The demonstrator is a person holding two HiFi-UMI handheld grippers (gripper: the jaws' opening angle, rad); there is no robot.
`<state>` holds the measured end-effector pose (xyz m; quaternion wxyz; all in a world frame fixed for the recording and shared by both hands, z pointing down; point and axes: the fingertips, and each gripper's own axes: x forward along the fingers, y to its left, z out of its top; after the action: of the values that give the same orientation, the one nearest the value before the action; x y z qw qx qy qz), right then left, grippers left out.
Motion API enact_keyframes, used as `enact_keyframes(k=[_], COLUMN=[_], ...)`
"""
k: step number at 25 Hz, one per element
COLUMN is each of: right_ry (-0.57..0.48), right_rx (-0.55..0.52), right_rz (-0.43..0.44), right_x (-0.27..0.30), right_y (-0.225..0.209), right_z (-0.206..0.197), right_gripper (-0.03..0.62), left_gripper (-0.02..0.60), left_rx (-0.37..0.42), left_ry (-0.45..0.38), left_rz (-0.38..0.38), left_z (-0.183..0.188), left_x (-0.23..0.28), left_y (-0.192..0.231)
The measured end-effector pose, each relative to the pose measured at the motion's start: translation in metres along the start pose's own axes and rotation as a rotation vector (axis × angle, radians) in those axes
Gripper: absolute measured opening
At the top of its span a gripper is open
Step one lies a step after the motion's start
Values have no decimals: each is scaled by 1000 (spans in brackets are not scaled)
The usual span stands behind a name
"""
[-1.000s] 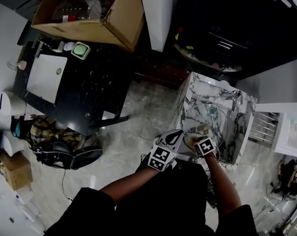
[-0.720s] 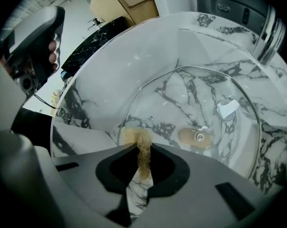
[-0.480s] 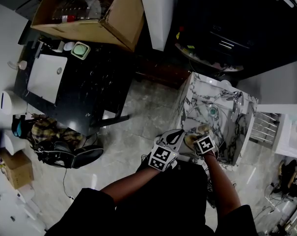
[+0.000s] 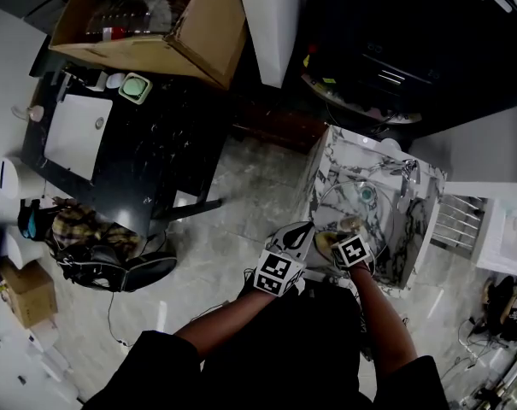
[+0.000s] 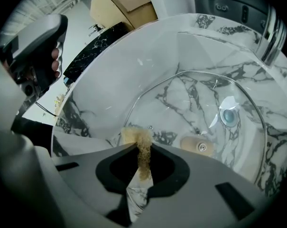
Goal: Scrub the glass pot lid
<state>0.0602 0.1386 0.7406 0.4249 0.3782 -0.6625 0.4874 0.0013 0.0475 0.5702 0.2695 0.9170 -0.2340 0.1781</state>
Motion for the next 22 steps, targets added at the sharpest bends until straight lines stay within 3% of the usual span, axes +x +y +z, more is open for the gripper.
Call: enact_keyframes(k=[5, 10, 22], right_ry=[-36, -71, -100], right_rx=[9, -16, -50], right_rz=[12, 28, -6], right_x=[7, 11, 3], right_y=[-1, -2, -13], right_z=[9, 19, 47], right_gripper=[58, 58, 58], left_gripper=[17, 17, 18], left_rx=[-29, -1, -7], left_ry=[-5, 1, -12], left_rz=[22, 16, 36], left_z=[-3, -4, 1], left_x=[-1, 1, 1], left_y=[-1, -9, -15])
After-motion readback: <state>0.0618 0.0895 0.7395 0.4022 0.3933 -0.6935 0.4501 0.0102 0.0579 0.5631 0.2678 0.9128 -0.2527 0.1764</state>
